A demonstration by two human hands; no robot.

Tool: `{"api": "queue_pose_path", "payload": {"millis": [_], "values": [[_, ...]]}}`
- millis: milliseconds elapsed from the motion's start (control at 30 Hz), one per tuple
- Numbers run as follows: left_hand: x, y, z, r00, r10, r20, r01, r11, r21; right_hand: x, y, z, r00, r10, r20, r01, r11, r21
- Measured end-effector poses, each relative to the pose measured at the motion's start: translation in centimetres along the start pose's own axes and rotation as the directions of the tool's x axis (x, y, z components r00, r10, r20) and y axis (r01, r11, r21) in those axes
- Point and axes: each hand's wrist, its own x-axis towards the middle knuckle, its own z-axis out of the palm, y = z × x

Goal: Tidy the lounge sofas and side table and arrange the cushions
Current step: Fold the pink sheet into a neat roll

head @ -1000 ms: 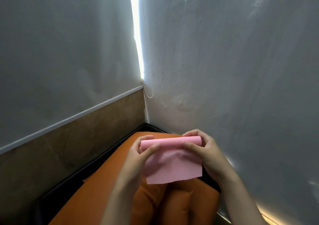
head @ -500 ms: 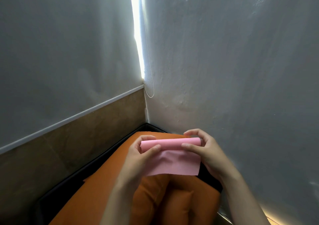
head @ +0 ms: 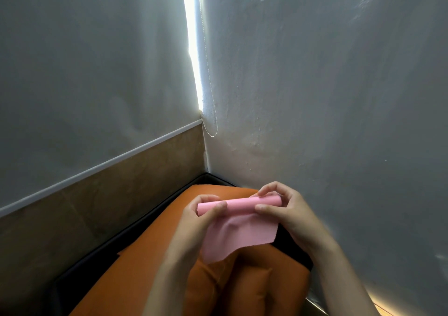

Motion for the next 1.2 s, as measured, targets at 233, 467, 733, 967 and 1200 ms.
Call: {"api": "queue_pose_path", "payload": {"millis": [233, 467, 733, 967, 1200], "values": [[-0.21, -0.14, 0.02, 1.000, 0.026, 0.007, -0.026, 0.997, -0.068, -0.12, 0.13, -0.03, 0.999, 0.050, -0.016, -0.050, 0.998, 0.037], [-0.09, -0.39, -0.08, 0.997, -0.078, 0.027, 0.081, 0.992, -0.096, -0.30, 0.30, -0.12, 0.999, -0.002, -0.040, 0.002, 1.000, -0.003], [-0.13, -0.17, 0.31, 0.999, -0.047, 0.025, 0.050, 0.987, -0.153, -0.07, 0.57, -0.21, 1.000, -0.016, -0.023, 0.017, 0.999, 0.044], [0.22, -0.57, 0.35, 0.999, 0.011, 0.036, -0.004, 0.982, -0.191, 0.14, 0.85, -0.20, 0.995, 0.060, -0.084, -0.056, 0.997, 0.052], [0.71, -0.63, 0.44, 0.999, -0.041, 0.025, 0.045, 0.981, -0.190, 0.19, 0.89, -0.45, 0.998, 0.008, -0.055, -0.010, 1.000, -0.029]]}}
